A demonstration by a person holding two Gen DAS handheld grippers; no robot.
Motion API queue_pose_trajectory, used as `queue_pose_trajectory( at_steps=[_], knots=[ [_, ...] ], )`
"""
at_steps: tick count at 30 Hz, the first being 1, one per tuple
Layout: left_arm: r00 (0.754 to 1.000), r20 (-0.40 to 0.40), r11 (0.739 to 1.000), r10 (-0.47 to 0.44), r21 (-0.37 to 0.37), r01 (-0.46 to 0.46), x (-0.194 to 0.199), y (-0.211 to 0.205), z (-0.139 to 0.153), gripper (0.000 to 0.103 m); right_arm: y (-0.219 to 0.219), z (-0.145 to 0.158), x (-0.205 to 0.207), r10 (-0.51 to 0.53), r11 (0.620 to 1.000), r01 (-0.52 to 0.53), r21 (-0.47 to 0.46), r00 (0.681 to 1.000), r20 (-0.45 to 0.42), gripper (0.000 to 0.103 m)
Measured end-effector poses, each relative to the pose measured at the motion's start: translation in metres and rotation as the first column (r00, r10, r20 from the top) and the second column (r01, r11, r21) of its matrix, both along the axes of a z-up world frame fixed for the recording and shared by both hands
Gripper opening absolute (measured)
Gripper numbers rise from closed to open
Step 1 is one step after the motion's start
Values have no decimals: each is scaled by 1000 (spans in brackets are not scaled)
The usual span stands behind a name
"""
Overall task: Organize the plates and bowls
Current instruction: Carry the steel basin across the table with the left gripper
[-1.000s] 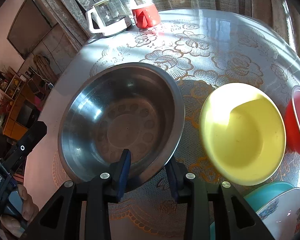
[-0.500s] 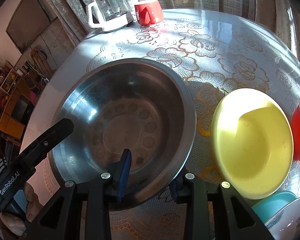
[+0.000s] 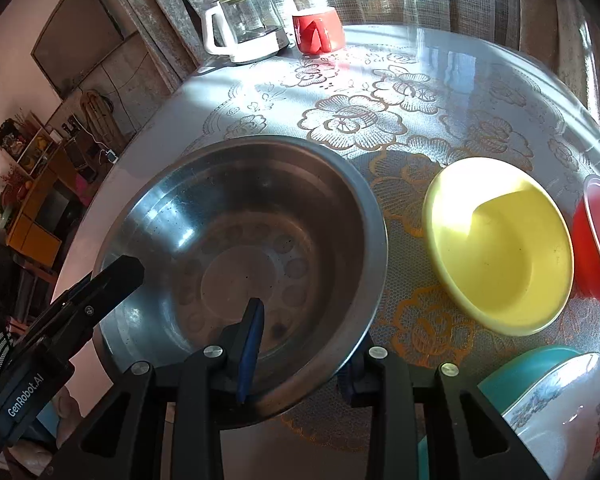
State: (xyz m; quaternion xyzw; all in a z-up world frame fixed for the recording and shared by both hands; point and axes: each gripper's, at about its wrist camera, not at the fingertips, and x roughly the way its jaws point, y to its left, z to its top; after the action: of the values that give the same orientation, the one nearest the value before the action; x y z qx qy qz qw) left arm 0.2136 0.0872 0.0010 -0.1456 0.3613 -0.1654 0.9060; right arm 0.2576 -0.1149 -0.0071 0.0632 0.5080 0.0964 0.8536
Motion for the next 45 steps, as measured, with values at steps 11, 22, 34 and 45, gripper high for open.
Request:
queue_pose_trajectory(
  at_steps=[11, 22, 34, 45],
  knots=[
    [999, 3, 999, 51, 12, -51, -81, 14, -2, 40, 15, -5, -65, 69, 997, -69, 36, 998, 6, 33],
    [993, -35, 994, 113, 16, -113, -112, 20, -19, 41, 29, -15, -97, 93, 996, -94, 15, 995, 43, 33],
    [987, -32, 985, 158, 69, -156, -129, 18, -28, 44, 33, -14, -126, 99, 994, -92, -55, 985, 142, 57],
    [969, 8, 966, 248, 70, -248, -157, 33, -5, 50, 3, 8, -172, 63, 998, -62, -12, 958, 279, 65]
  ],
)
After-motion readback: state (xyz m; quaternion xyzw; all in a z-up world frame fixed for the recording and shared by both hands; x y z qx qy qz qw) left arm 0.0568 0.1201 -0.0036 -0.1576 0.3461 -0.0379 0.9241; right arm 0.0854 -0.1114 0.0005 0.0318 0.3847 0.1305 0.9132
